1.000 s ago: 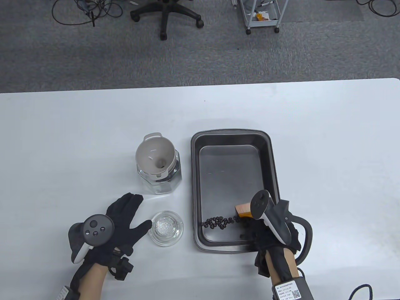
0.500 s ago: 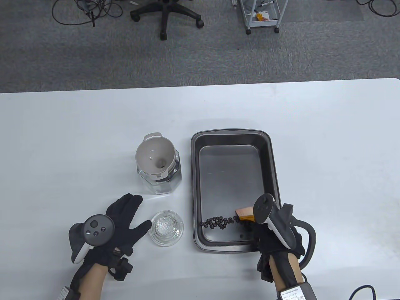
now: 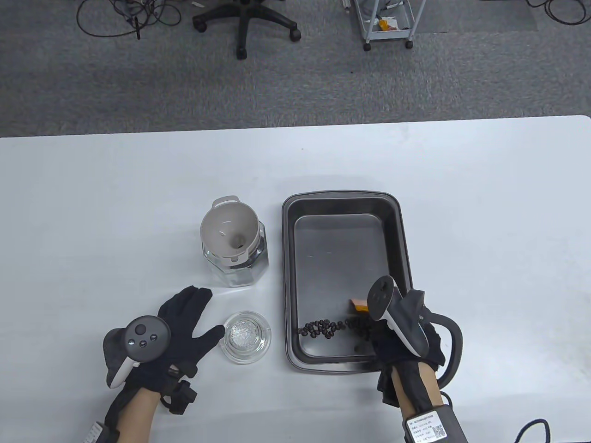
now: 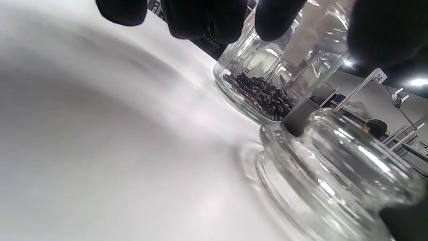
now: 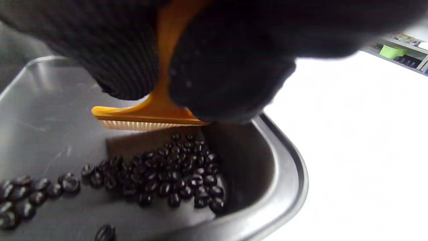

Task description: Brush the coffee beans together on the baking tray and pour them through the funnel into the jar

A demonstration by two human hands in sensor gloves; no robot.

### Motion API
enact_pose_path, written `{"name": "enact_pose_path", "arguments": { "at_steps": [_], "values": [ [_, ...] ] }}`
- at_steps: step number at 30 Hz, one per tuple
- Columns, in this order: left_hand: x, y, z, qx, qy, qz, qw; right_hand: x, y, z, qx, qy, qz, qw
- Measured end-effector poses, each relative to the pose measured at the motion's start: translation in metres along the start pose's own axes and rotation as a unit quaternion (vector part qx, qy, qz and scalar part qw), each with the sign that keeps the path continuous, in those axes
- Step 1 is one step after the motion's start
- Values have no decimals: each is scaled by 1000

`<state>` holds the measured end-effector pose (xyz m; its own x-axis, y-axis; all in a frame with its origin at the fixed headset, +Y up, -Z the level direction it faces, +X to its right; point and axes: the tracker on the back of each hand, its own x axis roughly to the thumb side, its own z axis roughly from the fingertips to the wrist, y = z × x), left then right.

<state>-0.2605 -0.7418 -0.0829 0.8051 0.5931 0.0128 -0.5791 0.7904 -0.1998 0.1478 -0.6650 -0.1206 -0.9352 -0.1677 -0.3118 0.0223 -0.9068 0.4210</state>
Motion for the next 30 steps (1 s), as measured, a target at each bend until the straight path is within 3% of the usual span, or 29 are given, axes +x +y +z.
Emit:
{"name": "enact_pose_path", "arguments": {
  "at_steps": [13,30],
  "values": [
    [0,-1,0,-1,-2,-3,1000,8,5,9,62,5,26,998],
    [-1,-2,-1,-4,1,-1,1000,35,6,27,99,-36,14,994]
  ]
}}
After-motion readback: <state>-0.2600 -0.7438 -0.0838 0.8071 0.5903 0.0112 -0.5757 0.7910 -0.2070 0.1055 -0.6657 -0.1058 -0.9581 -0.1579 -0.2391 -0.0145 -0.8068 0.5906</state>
